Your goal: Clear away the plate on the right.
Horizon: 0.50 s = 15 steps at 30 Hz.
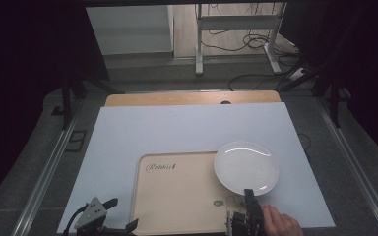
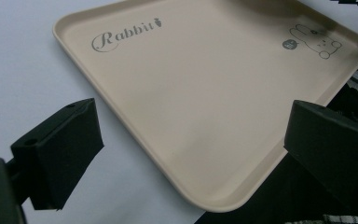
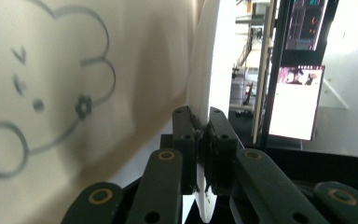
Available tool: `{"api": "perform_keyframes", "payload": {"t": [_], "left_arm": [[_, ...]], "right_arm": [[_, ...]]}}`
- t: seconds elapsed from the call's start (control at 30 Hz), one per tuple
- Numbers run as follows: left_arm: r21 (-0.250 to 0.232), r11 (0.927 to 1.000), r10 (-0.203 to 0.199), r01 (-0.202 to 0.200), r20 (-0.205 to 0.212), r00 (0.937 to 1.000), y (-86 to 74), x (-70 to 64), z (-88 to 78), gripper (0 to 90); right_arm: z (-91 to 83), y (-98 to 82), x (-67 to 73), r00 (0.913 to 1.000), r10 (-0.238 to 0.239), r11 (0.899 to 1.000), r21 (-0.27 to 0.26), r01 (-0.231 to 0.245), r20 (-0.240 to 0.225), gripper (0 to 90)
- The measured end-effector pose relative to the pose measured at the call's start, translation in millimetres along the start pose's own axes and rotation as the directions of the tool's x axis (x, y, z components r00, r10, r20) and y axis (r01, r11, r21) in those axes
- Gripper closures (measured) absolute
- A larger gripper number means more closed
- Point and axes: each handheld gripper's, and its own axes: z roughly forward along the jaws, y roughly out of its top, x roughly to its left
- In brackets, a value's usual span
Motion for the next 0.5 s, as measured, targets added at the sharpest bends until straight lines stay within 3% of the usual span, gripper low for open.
{"api": "perform_keyframes", "payload": {"t": [0.03,0.13,0.5], "left_arm": [[0.000,1.0000,0.000,0.000,0.000,1.0000,0.0,0.0,0.0,3.8],[0.000,1.0000,0.001,-0.001,0.000,1.0000,0.0,-0.1,0.0,3.8],[-0.003,1.0000,0.002,-0.002,-0.001,1.0000,-0.1,-0.4,0.0,3.8]], "right_arm": [[1.1,4.5,0.9,0.9998,-0.007,0.999,-0.034,0.007,0.016,84.4],[1.1,11.4,1.5,0.9998,-0.009,0.998,-0.066,0.011,0.018,84.4],[-1.7,34.6,3.6,0.9994,-0.030,0.993,-0.117,0.032,0.019,84.4]]}}
